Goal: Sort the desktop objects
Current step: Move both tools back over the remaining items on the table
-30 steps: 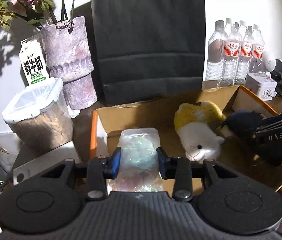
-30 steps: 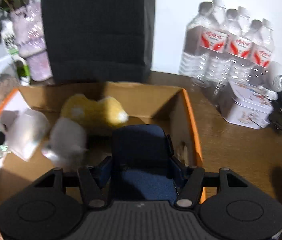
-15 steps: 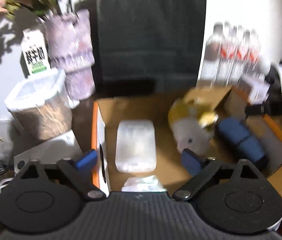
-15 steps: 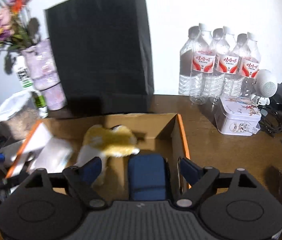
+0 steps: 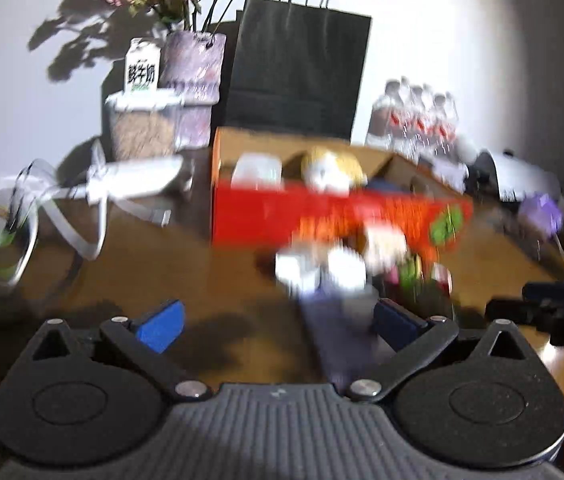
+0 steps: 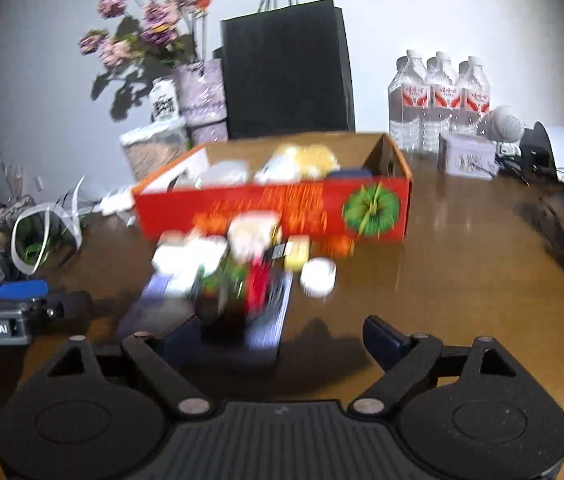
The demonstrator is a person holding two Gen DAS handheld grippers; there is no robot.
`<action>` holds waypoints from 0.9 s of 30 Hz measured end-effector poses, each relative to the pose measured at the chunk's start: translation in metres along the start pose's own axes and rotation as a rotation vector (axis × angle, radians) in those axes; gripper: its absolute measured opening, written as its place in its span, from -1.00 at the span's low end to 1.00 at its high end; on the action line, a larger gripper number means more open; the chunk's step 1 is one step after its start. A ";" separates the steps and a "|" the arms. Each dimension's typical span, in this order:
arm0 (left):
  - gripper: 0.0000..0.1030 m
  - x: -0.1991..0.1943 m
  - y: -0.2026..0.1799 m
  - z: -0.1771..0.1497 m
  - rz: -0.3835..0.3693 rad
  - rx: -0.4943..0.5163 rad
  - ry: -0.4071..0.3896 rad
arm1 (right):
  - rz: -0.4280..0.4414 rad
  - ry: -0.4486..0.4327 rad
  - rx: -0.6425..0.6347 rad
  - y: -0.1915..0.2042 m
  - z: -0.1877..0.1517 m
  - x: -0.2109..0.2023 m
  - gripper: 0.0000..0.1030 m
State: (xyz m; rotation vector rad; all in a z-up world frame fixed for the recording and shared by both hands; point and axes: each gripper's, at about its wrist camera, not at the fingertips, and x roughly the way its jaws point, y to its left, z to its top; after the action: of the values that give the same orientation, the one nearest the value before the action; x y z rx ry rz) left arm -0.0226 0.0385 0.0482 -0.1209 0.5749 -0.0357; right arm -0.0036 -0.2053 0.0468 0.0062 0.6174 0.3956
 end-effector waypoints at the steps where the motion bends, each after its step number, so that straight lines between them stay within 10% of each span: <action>1: 1.00 -0.008 -0.001 -0.013 0.002 0.000 0.001 | -0.014 -0.008 -0.014 0.004 -0.013 -0.007 0.72; 18: 1.00 -0.022 -0.022 -0.042 0.091 0.063 0.001 | -0.031 -0.093 0.009 0.007 -0.049 -0.027 0.84; 27: 1.00 -0.010 -0.017 -0.019 -0.003 0.034 0.002 | 0.038 -0.064 0.053 -0.006 -0.022 -0.019 0.84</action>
State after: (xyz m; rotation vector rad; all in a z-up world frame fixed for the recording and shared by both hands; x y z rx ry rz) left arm -0.0415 0.0205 0.0395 -0.0887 0.5762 -0.0483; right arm -0.0281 -0.2207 0.0388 0.0812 0.5653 0.4143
